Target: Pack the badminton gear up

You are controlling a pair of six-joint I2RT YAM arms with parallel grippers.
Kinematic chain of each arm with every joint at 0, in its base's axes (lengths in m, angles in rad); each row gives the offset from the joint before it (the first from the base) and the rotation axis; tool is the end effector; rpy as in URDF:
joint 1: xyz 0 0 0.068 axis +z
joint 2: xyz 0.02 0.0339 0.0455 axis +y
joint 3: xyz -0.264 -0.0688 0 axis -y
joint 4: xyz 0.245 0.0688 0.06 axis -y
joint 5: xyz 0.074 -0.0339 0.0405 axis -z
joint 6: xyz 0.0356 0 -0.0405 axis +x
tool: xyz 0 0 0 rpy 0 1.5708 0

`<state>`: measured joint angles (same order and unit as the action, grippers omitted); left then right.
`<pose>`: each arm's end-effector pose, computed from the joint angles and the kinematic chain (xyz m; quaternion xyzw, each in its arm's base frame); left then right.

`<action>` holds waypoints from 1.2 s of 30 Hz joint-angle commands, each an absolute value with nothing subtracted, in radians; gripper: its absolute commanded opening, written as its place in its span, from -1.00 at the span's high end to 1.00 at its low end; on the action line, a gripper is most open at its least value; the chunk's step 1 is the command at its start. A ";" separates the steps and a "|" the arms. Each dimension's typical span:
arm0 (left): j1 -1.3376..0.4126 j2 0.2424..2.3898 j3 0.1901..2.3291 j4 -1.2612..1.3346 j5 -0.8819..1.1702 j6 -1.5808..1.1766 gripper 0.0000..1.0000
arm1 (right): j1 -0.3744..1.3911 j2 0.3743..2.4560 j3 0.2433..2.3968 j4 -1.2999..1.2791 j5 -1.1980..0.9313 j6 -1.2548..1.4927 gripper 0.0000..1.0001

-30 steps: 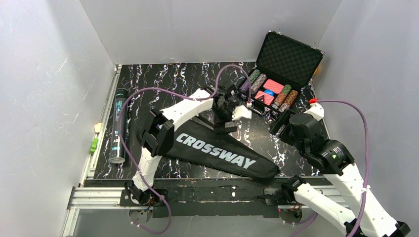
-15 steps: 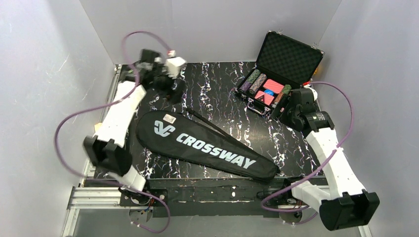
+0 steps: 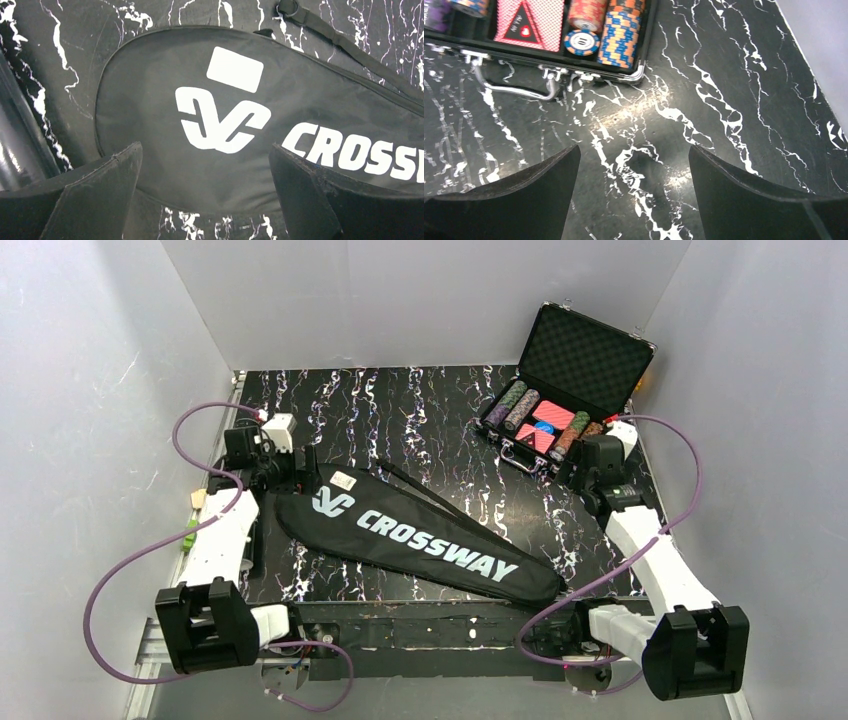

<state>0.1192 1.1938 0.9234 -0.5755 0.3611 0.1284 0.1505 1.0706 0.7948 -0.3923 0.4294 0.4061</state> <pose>0.2458 0.0168 0.2710 0.0679 0.9195 -0.1235 0.3669 0.2286 0.0197 0.2703 0.2042 0.8602 -0.0673 0.4624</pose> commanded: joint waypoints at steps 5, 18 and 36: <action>0.160 1.160 0.754 -0.223 0.390 0.060 -0.97 | 0.133 0.918 0.464 0.059 0.598 0.302 -0.77; 0.179 1.206 0.517 0.256 0.402 0.046 -0.99 | 0.107 1.014 0.277 0.576 0.639 0.242 -0.78; 0.189 1.362 0.193 1.102 0.292 -0.122 -0.99 | 0.061 1.285 0.293 0.899 0.345 0.085 -0.79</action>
<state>0.1822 1.3083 0.2607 0.8154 0.3225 -0.0902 0.0868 1.2667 0.2867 0.7387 0.4683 0.1345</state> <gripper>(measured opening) 0.993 0.896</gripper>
